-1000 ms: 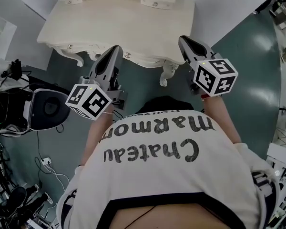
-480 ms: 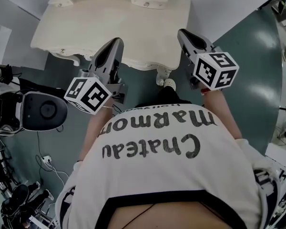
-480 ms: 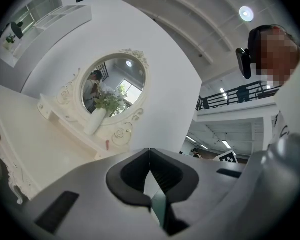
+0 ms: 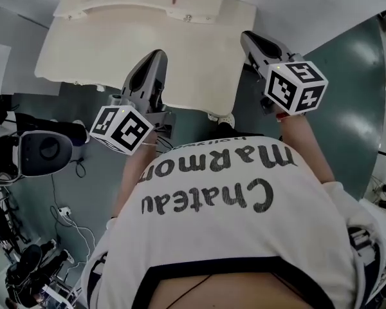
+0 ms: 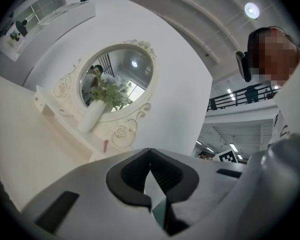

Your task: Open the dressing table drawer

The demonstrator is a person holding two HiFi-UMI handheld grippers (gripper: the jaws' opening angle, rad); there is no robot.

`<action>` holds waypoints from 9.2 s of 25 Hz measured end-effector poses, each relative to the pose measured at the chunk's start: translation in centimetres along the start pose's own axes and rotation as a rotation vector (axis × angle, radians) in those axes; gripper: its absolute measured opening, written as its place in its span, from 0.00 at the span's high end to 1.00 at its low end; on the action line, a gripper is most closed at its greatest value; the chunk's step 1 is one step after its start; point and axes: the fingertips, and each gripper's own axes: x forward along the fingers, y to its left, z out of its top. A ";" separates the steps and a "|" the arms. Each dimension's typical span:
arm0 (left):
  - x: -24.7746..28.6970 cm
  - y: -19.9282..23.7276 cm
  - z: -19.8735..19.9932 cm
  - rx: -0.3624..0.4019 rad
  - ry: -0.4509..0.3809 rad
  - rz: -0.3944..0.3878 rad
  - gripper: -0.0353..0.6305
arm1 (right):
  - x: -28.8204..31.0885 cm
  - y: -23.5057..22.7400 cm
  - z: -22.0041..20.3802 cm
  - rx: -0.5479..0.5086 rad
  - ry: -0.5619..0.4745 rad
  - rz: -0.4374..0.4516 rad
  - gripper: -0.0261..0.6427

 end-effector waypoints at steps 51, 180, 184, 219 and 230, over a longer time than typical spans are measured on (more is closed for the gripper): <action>18.2 18.3 -9.5 0.181 0.393 0.380 0.61 | 10.0 -17.4 1.5 0.120 0.125 0.015 0.91; 19.2 17.9 -8.4 0.368 0.467 0.330 0.79 | 10.7 -16.3 7.0 0.074 0.095 0.080 0.91; 19.1 18.1 -8.4 0.365 0.470 0.333 0.79 | 10.7 -16.3 7.0 0.072 0.091 0.079 0.91; 16.4 16.9 -9.1 0.373 0.482 0.315 0.79 | 9.4 -14.7 6.0 0.068 0.106 0.074 0.91; 16.2 16.7 -9.3 0.371 0.486 0.301 0.79 | 9.1 -14.6 5.9 0.078 0.097 0.066 0.91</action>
